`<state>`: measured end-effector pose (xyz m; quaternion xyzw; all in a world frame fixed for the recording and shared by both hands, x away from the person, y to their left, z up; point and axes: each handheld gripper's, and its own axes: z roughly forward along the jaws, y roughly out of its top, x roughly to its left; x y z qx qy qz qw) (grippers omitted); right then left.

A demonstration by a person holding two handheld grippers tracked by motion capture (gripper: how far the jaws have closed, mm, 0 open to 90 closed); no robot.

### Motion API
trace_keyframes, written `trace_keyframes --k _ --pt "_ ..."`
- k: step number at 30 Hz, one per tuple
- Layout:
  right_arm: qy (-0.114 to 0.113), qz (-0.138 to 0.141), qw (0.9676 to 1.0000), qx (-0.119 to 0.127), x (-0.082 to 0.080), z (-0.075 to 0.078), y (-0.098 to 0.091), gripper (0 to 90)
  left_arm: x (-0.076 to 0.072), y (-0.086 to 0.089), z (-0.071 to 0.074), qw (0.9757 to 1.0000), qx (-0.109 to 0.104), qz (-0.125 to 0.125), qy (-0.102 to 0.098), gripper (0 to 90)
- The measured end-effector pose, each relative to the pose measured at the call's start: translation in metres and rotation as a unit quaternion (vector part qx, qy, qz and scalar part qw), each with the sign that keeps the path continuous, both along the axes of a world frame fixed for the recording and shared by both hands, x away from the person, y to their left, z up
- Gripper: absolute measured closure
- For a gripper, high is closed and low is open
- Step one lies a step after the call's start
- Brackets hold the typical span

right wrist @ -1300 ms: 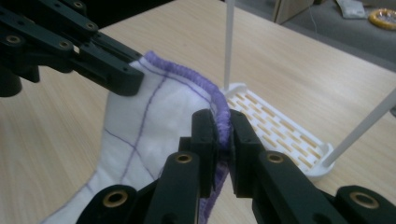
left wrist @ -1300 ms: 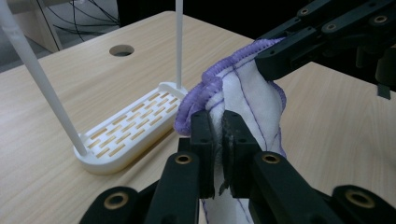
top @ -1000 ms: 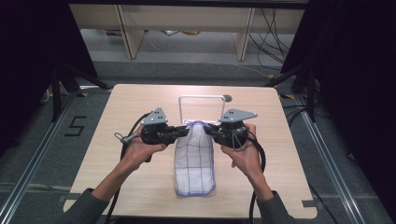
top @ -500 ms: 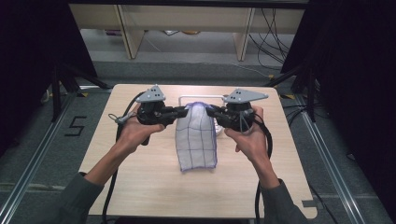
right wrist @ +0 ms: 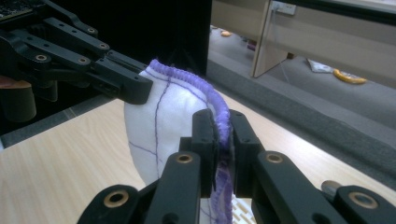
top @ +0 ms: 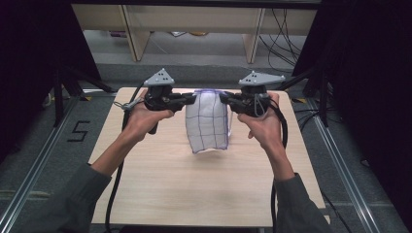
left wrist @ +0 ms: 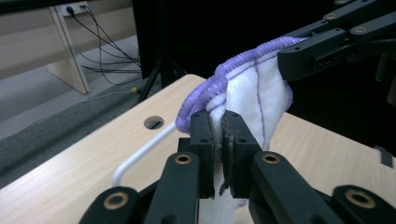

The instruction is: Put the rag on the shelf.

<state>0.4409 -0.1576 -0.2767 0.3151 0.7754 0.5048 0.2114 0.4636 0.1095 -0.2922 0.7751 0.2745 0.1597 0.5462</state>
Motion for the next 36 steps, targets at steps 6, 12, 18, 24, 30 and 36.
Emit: trace_keyframes --k 6,12,18,24,30,36 --pt "-0.003 -0.008 1.0 0.003 0.013 0.013 0.0 83.4 0.014 -0.002 0.012 0.9998 0.0 0.015 -0.009 83.2" --pt "-0.006 -0.024 0.9996 0.014 0.027 0.022 0.0 83.3 0.026 -0.007 0.024 0.9995 -0.003 0.027 -0.013 83.2" --pt "-0.008 -0.029 0.9992 0.025 0.043 0.033 -0.002 83.2 0.04 -0.011 0.036 0.999 -0.008 0.044 -0.011 83.0" --pt "0.004 -0.049 0.9981 0.036 0.062 0.043 -0.005 83.2 0.059 -0.016 0.045 0.998 -0.015 0.06 -0.016 83.0" --pt "-0.001 -0.065 0.997 0.043 0.082 0.042 -0.006 83.0 0.082 -0.021 0.041 0.9969 -0.03 0.071 -0.014 82.9" --pt "0.014 -0.081 0.9951 0.055 0.106 0.028 -0.005 82.8 0.106 -0.023 0.023 0.9947 -0.041 0.093 -0.012 82.8"
